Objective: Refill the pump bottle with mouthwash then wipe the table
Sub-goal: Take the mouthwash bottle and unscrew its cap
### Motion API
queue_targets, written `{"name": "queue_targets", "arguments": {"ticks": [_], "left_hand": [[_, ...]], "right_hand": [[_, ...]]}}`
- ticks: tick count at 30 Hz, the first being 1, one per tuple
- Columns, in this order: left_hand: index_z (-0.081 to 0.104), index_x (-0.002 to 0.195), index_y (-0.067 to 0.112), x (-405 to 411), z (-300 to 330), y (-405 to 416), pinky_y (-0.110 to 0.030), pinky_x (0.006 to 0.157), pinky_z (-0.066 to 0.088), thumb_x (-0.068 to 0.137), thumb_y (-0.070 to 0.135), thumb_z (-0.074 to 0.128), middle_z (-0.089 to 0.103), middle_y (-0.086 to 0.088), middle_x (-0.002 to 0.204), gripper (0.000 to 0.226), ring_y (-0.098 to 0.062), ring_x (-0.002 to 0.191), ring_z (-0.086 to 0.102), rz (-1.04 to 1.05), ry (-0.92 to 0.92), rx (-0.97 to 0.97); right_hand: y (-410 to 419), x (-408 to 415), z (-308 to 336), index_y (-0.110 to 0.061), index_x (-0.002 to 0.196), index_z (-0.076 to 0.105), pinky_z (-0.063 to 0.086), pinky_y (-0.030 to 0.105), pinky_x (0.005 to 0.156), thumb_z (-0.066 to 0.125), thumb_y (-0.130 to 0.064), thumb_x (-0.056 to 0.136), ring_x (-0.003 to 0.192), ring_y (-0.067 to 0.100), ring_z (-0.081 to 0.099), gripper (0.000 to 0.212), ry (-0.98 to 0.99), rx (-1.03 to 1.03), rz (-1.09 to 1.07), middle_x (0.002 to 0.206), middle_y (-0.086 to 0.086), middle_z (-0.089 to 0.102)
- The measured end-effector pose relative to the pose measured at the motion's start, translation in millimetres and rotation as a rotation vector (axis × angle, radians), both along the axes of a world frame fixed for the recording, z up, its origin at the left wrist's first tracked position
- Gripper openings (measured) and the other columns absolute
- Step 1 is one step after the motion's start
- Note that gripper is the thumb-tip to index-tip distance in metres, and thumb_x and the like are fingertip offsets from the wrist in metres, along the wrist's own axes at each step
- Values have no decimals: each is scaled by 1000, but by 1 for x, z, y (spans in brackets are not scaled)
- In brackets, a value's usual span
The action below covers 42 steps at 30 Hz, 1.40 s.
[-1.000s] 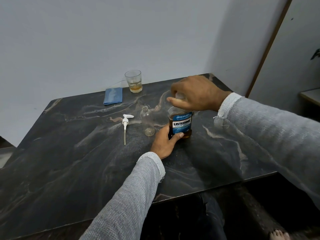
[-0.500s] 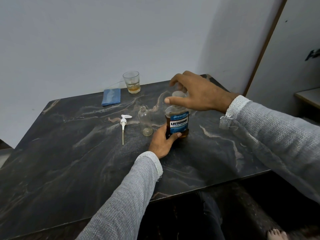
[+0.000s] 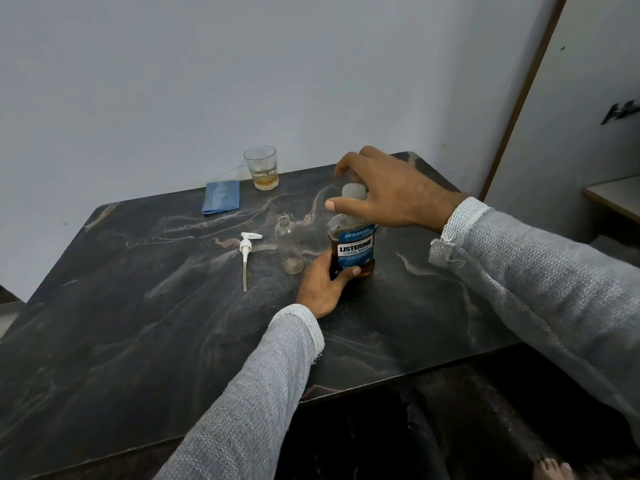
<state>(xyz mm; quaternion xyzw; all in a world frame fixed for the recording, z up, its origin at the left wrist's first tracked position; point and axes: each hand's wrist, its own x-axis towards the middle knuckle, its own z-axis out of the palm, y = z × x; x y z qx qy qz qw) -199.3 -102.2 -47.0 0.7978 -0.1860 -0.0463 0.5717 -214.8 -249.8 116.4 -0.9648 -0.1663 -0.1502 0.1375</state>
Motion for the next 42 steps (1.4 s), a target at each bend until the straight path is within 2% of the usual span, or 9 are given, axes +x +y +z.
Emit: {"name": "queue_targets", "arguments": {"ticks": [5,8,11,14,17,22,28,33,42], "left_hand": [[52,132,15,0,1,0,-30,106,41,88,19,68,62,-1,132,46,-12,121,56,-5,-7,16],[52,132,16,-1,2,1,-29,105,41,89,20,68,61,-1,132,46,-11,121,56,-3,-12,24],[52,131,16,-1,1,1,-20,100,41,89,20,68,62,0,131,45,-7,117,56,1,-15,23],[52,131,16,-1,2,0,-20,99,40,89,19,68,62,1,131,45,-7,117,56,0,-7,19],[52,130,17,-1,3,1,-25,103,41,88,19,68,62,1,131,45,-8,118,56,-3,-6,25],[52,131,17,-1,2,1,-29,106,40,88,20,68,62,-1,132,46,-11,121,55,3,1,32],[51,133,16,-2,3,1,-27,105,40,89,19,67,61,-1,133,47,-10,120,55,-1,10,24],[51,133,16,-2,4,1,-27,104,40,89,19,67,61,-1,134,47,-9,120,54,-3,2,34],[52,132,14,-1,1,2,-41,109,43,89,18,67,62,-1,132,46,-14,123,57,-4,-6,39]], "right_hand": [[3,2,0,-19,114,58,45,29,78,58,-36,89,98,17,55,30,-35,-43,34,109,0,55],[0,1,4,-21,119,57,43,23,82,61,-22,84,103,13,51,35,80,63,139,113,-1,54],[-2,1,3,-23,129,50,42,17,80,66,-35,85,104,8,49,49,115,145,147,119,-4,48],[-3,3,-1,-21,127,50,45,26,77,60,-58,84,98,11,51,57,35,66,12,117,-2,49],[-1,4,-5,-18,116,55,43,28,72,57,-50,88,92,15,54,43,-36,-48,-38,109,1,58],[-2,4,-2,-19,122,54,48,27,81,62,-25,83,102,16,54,40,148,77,102,115,0,55],[-4,4,-7,-20,118,54,44,27,74,58,-58,86,92,12,52,50,56,22,4,107,-4,51],[-3,4,-4,-17,112,57,39,26,72,60,-41,90,91,14,53,33,17,-24,29,104,0,58],[-28,2,18,-18,113,64,46,12,72,65,-21,89,86,1,56,24,108,342,165,104,-15,59]]}}
